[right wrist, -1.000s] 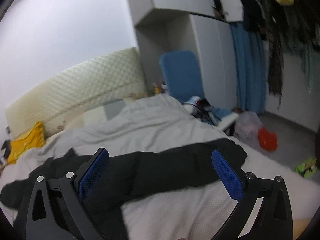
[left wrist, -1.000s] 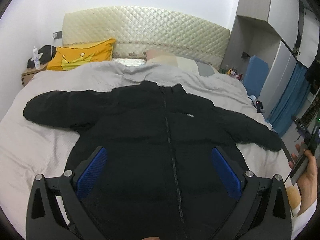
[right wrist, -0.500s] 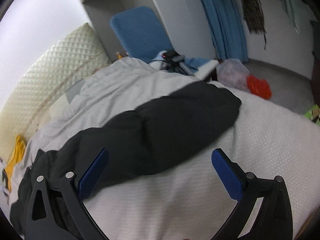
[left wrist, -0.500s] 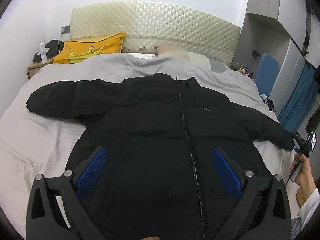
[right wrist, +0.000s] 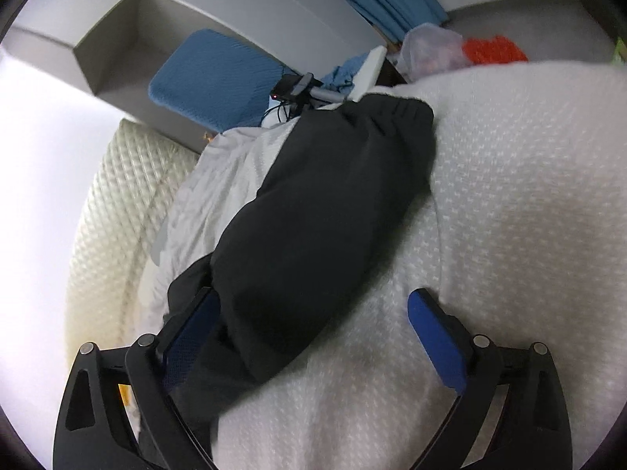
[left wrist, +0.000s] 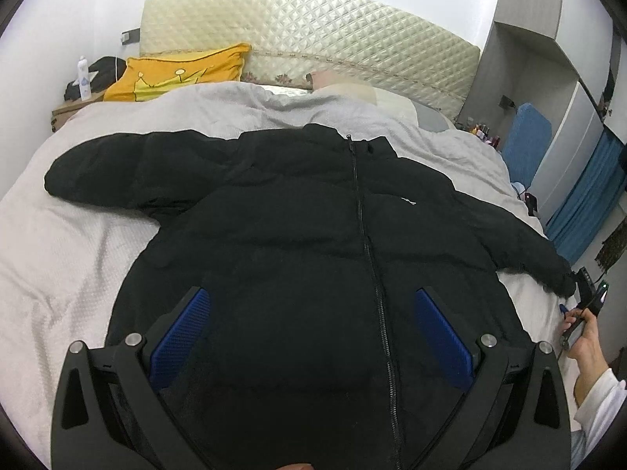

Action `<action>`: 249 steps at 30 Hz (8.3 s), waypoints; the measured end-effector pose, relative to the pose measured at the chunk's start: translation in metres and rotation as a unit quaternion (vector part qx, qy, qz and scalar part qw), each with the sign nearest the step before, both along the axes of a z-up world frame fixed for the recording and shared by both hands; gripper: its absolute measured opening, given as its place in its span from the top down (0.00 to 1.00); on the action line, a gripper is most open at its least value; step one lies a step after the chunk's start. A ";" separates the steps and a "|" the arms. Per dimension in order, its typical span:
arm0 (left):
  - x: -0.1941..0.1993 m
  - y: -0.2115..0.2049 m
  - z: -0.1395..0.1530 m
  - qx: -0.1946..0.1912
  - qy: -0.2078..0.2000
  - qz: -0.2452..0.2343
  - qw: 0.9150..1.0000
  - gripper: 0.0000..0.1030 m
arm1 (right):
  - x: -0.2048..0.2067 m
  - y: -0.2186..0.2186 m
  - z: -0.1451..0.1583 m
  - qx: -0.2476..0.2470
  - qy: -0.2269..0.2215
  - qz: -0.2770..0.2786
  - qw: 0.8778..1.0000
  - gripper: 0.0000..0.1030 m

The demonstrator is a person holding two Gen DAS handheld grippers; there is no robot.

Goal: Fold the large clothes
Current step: 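Lift the sleeve with the right gripper and fold it across the jacket body, then lay the sleeve on the jacket body, open the right gripper, withdraw, then move the left gripper toward the other sleeve cuff of the jacket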

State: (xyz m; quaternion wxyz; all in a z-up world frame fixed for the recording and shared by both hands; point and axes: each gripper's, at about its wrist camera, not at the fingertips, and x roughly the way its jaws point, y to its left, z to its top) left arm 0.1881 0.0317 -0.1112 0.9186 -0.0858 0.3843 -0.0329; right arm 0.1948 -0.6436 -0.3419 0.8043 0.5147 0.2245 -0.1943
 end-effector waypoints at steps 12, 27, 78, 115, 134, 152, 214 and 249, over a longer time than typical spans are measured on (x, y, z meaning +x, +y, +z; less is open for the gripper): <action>0.022 -0.009 -0.020 0.003 0.027 0.001 1.000 0.00 | 0.054 -0.015 -0.002 0.017 -0.067 0.036 0.997 0.14; 0.030 0.021 0.000 0.042 -0.012 0.044 0.998 0.00 | 0.069 -0.011 0.058 -0.093 -0.067 0.042 0.993 0.91; -0.006 0.130 0.005 0.022 -0.074 0.060 0.995 0.00 | 0.192 0.652 0.204 -0.434 -0.083 0.434 0.785 0.83; -0.012 0.110 0.006 -0.019 -0.089 0.037 0.995 0.00 | 0.110 0.515 0.185 -0.371 -0.087 0.501 0.777 0.28; -0.011 0.072 0.002 -0.003 -0.079 0.020 0.997 0.00 | 0.098 0.365 0.094 -0.323 0.050 0.437 0.838 0.37; -0.003 0.036 0.003 0.030 -0.084 0.009 0.996 0.00 | 0.120 0.358 0.075 -0.336 0.042 0.378 0.862 0.70; -0.075 -0.021 0.068 0.001 -0.155 -0.048 0.987 0.00 | -0.156 0.422 0.227 -0.403 -0.160 0.337 0.835 0.67; 0.080 0.182 0.066 0.012 -0.056 0.095 0.994 0.00 | -0.126 0.412 0.180 -0.388 -0.111 0.339 0.850 0.59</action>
